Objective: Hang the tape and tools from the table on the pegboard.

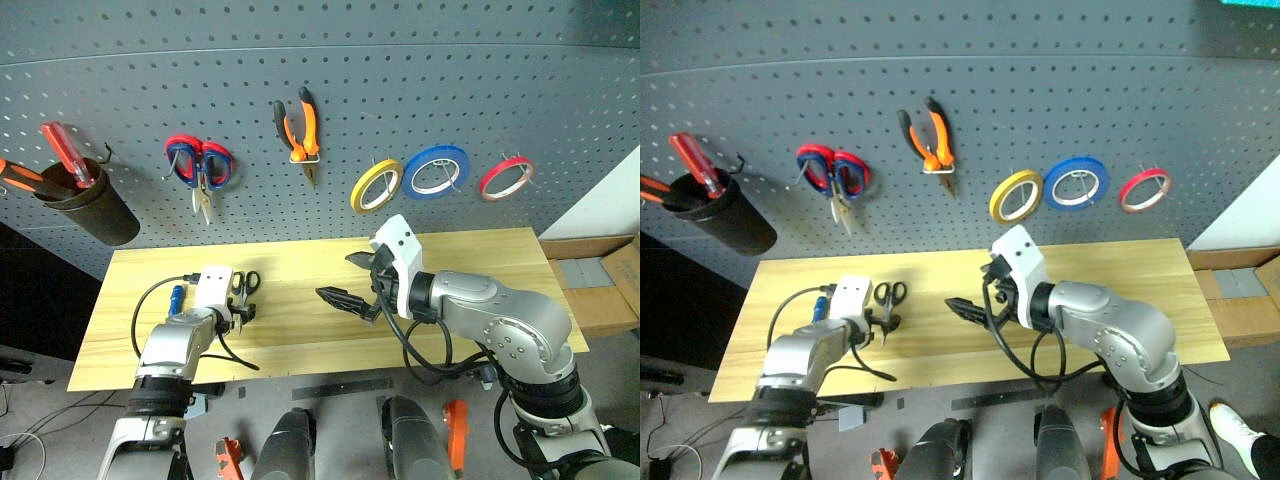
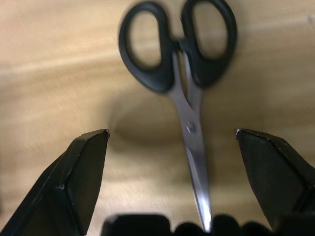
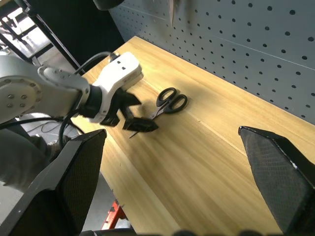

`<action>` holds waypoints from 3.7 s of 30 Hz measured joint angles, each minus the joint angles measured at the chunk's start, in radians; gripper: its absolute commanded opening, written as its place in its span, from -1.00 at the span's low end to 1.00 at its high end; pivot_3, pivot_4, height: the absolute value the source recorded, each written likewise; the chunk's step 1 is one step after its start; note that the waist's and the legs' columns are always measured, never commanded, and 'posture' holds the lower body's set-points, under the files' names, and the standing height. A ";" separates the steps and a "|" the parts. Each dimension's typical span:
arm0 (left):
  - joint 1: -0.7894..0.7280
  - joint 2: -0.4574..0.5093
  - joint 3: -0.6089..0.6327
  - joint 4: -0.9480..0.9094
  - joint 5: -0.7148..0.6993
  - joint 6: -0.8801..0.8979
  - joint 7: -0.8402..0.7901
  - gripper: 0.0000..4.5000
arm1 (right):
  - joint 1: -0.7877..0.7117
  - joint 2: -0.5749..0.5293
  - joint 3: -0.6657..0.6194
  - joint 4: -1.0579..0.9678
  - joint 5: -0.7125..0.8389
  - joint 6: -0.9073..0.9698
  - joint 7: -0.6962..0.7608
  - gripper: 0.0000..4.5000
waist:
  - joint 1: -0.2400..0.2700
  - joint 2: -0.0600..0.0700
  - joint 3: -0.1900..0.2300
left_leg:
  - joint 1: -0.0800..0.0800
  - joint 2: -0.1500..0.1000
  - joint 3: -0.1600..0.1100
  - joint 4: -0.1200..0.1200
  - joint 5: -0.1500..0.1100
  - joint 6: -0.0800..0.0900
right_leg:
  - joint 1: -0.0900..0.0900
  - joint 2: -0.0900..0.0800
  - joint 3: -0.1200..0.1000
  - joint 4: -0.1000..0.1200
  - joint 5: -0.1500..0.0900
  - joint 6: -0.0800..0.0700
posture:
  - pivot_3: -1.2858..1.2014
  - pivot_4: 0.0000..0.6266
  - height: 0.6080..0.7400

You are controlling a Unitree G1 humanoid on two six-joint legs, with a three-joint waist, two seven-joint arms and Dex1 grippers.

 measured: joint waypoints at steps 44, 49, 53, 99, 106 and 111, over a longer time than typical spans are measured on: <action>0.451 -0.060 0.231 -0.463 -0.158 -0.382 -0.169 -0.93 | -0.042 -0.196 -0.055 -0.025 -0.152 -0.313 0.239 1.00 | -0.012 0.000 0.000 | -0.001 0.002 0.000 -0.002 -0.002 0.002 | 0.001 -0.001 0.000 -0.009 0.000 0.001 | -0.03 -0.23 1.00; 0.517 -0.056 0.239 -0.616 -0.158 -0.474 -0.193 -0.93 | -0.050 -0.187 -0.136 -0.049 -0.051 -0.400 0.348 1.00 | -0.011 0.000 0.000 | -0.001 0.003 0.000 -0.003 -0.002 0.002 | 0.003 0.001 -0.001 -0.013 0.002 0.001 | -0.03 -0.26 1.00; 0.522 -0.048 0.266 -0.684 -0.154 -0.524 -0.176 -0.93 | -0.057 -0.207 -0.157 -0.048 -0.024 -0.426 0.395 1.00 | -0.010 -0.001 0.000 | -0.001 0.004 0.001 -0.002 -0.002 0.003 | 0.004 0.002 -0.001 -0.016 0.005 0.001 | -0.01 -0.32 1.00; 0.316 -0.005 0.262 -0.697 -0.149 -0.526 -0.090 -0.93 | -0.085 -0.214 -0.116 0.028 -0.116 -0.488 0.432 1.00 | 0.013 -0.006 -0.010 | -0.002 0.004 0.003 -0.001 -0.002 0.002 | 0.003 0.002 -0.001 -0.016 0.006 0.001 | 0.00 -0.35 1.00; 0.286 -0.008 0.262 -0.675 -0.152 -0.526 -0.086 -0.21 | -0.048 -0.214 -0.107 0.051 -0.140 -0.544 0.453 1.00 | 0.011 -0.006 -0.010 | -0.002 0.004 0.003 -0.001 -0.002 0.002 | 0.003 0.002 -0.001 -0.016 0.006 0.001 | 0.00 -0.31 1.00; 0.322 -0.021 0.263 -0.675 -0.153 -0.503 -0.071 0.58 | -0.031 -0.215 -0.104 0.048 -0.145 -0.547 0.465 1.00 | 0.011 -0.006 -0.010 | -0.002 0.004 0.003 -0.001 -0.002 0.002 | 0.003 0.002 -0.001 -0.016 0.006 0.001 | 0.00 -0.29 1.00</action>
